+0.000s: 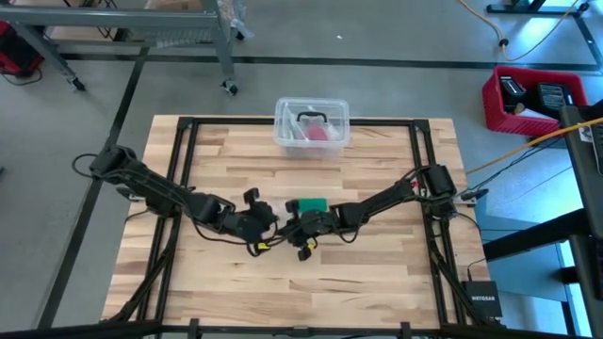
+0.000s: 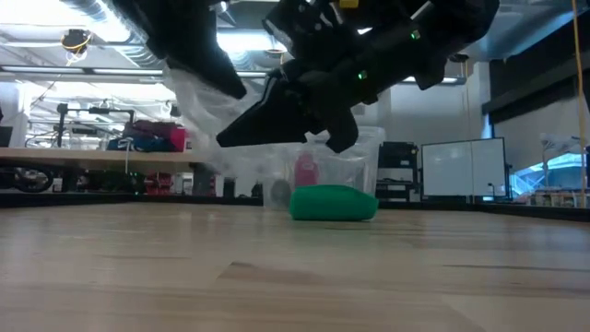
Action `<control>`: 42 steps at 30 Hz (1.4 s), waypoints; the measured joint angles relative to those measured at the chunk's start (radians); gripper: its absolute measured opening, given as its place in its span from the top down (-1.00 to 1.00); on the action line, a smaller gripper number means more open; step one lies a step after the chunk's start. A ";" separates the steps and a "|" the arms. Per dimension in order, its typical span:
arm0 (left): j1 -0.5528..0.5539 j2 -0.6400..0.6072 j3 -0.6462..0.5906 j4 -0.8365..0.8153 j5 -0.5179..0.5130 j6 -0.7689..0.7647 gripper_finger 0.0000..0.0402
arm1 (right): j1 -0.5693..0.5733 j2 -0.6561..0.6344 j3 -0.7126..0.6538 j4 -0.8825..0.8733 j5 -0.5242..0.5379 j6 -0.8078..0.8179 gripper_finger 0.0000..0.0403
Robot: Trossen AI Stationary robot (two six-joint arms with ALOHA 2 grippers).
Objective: Roll bandage
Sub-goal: Put the rolled bandage into the transparent zip bag
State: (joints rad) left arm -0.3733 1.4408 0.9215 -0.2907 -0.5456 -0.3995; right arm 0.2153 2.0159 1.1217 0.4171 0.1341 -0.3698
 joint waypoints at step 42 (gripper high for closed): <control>-0.007 -0.010 0.000 -0.073 -0.153 -0.113 0.97 | -0.026 -0.340 0.194 -1.040 0.048 0.193 -0.21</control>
State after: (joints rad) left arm -0.3801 1.4311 0.9215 -0.3637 -0.6984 -0.5121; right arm 0.1889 1.6760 1.3161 -0.6225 0.1821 -0.1764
